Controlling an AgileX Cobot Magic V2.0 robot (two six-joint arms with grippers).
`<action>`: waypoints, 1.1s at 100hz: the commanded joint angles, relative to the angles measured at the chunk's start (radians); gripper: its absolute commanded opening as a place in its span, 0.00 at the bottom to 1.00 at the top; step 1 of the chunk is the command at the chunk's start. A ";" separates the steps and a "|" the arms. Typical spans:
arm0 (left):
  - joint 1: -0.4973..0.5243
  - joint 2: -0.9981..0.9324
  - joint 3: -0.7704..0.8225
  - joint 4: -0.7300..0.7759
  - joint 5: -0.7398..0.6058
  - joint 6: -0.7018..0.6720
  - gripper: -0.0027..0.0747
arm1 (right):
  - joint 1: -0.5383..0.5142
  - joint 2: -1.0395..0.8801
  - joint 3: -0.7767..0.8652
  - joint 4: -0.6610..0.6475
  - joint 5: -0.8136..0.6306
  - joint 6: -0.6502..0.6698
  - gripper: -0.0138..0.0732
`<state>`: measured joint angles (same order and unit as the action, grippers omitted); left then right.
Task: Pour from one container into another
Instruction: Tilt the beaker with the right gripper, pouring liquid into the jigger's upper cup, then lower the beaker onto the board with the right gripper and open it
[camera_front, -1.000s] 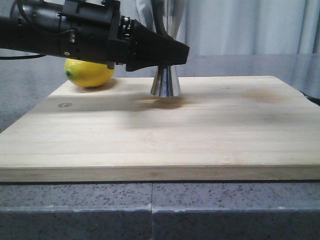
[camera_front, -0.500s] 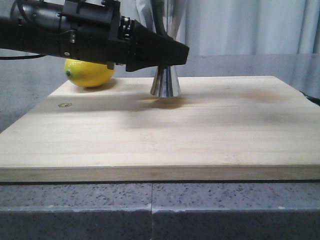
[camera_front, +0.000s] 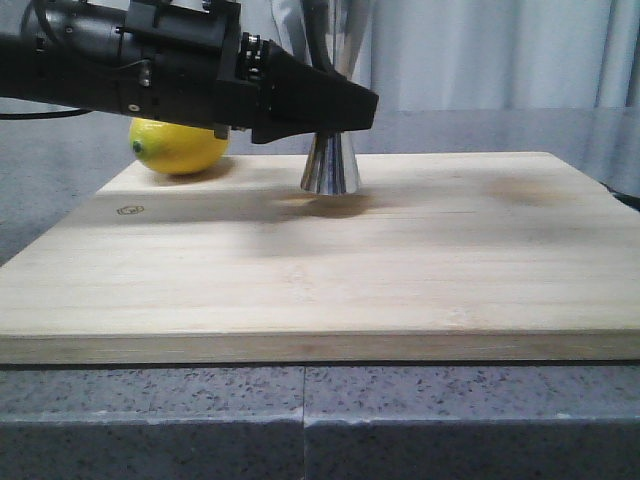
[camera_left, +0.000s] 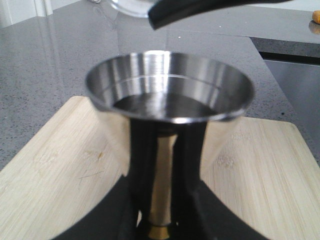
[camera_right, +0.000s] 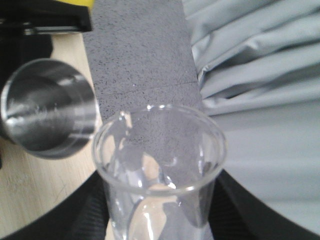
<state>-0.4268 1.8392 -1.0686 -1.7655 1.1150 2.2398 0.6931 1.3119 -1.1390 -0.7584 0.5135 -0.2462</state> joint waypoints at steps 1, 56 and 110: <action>-0.011 -0.044 -0.028 -0.086 0.067 -0.004 0.11 | -0.022 -0.061 -0.040 -0.023 -0.039 0.096 0.50; -0.011 -0.044 -0.028 -0.086 0.067 -0.004 0.11 | -0.383 -0.198 0.166 -0.017 -0.440 0.694 0.50; -0.011 -0.044 -0.028 -0.086 0.067 -0.004 0.11 | -0.579 -0.142 0.522 0.002 -0.990 0.816 0.50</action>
<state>-0.4268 1.8392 -1.0686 -1.7655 1.1128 2.2398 0.1231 1.1588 -0.6023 -0.7637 -0.3839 0.5687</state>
